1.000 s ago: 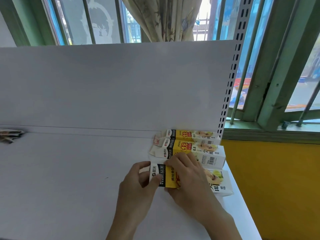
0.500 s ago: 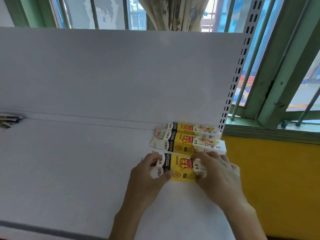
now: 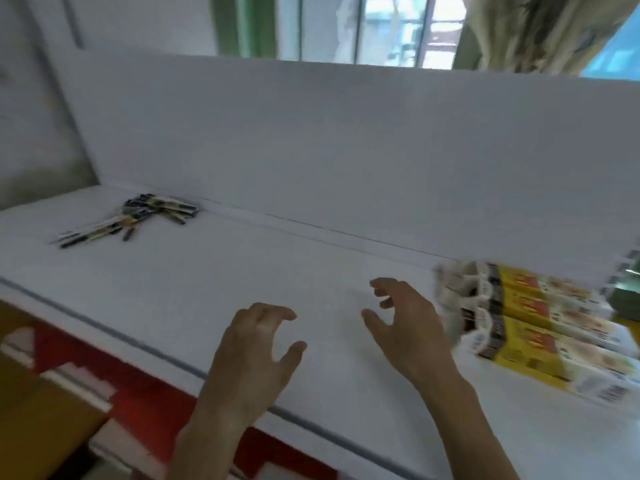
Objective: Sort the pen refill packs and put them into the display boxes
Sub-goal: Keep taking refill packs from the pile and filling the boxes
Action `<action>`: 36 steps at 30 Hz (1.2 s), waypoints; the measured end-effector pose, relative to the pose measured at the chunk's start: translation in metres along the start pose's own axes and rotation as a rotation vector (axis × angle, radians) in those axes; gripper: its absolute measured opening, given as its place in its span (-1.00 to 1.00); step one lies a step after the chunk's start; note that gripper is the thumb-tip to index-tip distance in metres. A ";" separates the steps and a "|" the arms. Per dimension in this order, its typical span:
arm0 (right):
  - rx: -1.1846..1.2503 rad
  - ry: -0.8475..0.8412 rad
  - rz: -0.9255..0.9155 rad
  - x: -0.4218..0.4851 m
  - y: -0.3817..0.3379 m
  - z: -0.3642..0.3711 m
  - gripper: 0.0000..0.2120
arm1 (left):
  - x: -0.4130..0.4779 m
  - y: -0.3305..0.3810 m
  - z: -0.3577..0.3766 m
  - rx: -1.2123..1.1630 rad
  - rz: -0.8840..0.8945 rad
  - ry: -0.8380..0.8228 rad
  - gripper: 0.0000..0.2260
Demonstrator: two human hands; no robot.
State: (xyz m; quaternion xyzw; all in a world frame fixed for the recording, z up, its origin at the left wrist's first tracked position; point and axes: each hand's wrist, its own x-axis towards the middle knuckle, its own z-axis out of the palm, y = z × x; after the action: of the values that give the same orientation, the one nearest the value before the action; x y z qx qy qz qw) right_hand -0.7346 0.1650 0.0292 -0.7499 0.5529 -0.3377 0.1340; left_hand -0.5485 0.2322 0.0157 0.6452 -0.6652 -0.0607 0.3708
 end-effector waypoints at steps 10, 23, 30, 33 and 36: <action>0.300 -0.134 -0.252 0.011 -0.206 0.165 -0.79 | -0.059 -0.155 -0.173 0.311 -0.264 0.241 -0.75; 0.304 -0.316 -0.220 0.072 -0.291 0.276 -0.69 | -0.003 -0.268 -0.226 0.239 -0.321 0.215 -0.77; 0.141 -0.499 -0.101 0.133 -0.309 0.317 -0.63 | 0.081 -0.332 -0.224 0.123 -0.291 0.162 -0.80; 0.099 -0.523 -0.057 0.149 -0.316 0.335 -0.68 | 0.108 -0.365 -0.222 0.099 -0.299 0.134 -0.81; 0.075 -0.492 -0.015 0.166 -0.326 0.351 -0.71 | 0.144 -0.399 -0.220 0.072 -0.297 0.101 -0.81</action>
State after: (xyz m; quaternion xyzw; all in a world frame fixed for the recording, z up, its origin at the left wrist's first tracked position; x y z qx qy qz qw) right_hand -0.2372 0.0669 0.0180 -0.8080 0.4852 -0.1662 0.2899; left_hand -0.0828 0.1255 0.0099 0.7516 -0.5447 -0.0586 0.3674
